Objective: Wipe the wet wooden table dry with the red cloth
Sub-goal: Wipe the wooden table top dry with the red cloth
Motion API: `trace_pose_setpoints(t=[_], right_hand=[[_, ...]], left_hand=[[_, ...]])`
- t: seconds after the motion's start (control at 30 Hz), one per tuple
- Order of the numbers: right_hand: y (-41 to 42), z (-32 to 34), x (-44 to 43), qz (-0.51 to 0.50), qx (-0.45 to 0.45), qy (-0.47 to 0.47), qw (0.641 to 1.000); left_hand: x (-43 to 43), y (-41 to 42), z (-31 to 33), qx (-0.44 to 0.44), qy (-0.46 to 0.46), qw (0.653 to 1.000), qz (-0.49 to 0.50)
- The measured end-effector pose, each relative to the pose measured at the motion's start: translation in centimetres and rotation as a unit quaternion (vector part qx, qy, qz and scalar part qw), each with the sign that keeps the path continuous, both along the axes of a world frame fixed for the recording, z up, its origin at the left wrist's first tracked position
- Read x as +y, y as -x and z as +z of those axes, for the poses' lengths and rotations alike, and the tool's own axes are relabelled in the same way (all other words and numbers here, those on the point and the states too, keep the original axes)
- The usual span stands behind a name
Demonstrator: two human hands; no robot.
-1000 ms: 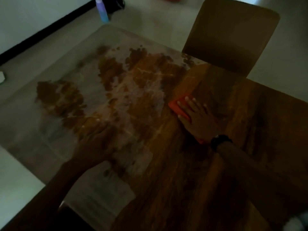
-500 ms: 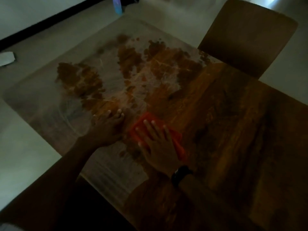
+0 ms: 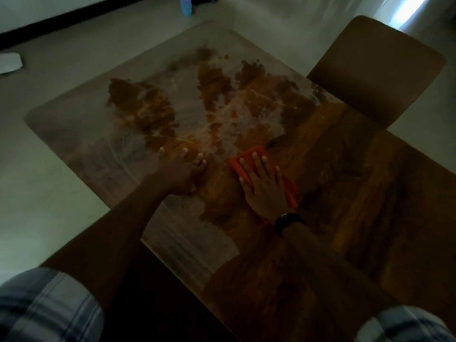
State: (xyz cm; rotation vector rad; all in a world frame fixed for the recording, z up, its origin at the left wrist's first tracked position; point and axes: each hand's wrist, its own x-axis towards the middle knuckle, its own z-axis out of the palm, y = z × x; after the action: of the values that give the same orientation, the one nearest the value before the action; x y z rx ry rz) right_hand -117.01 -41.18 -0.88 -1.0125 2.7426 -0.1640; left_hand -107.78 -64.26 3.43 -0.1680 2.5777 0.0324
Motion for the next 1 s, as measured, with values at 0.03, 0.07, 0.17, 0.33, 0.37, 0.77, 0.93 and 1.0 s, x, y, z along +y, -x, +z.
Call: trace_pose_setpoints(t=[0.03,0.07,0.17,0.33,0.37,0.77,0.93,1.0], right_hand=[[-1.1,-0.4,-0.7,0.008,0.016,0.006,1.000],[-2.4,-0.6,-1.1,0.023,0.033,0.019,0.999],[-7.3,-1.1,-1.4,0.066,0.046,0.062,0.995],[-17.6,-0.8,-1.6,0.131,-0.039,0.105,0.985],[-19.0,-0.8,-1.3,0.154,-0.046,0.110,0.981],[-6.3,-1.0,-2.4,0.064,0.035,0.055,0.996],[-11.9,-1.2,-3.9,0.094,0.032,0.071,0.993],[-15.5,-1.1,-4.0,0.120,0.006,0.086,0.989]], left_hand=[[-0.3,-0.1,-0.1,0.004,-0.022,1.000,0.008],[-0.6,-0.3,-0.1,0.021,-0.050,0.998,0.023],[-1.5,-2.6,-1.0,0.160,-0.164,0.966,0.123],[-2.8,-7.8,-2.4,0.297,-0.128,0.940,0.112],[-3.1,-8.3,-2.6,0.290,-0.117,0.944,0.103],[-1.9,-9.0,-3.1,0.214,-0.083,0.944,0.236],[-2.0,-9.0,-3.3,0.203,-0.089,0.942,0.253],[-2.1,-9.0,-2.9,0.195,-0.093,0.944,0.248]])
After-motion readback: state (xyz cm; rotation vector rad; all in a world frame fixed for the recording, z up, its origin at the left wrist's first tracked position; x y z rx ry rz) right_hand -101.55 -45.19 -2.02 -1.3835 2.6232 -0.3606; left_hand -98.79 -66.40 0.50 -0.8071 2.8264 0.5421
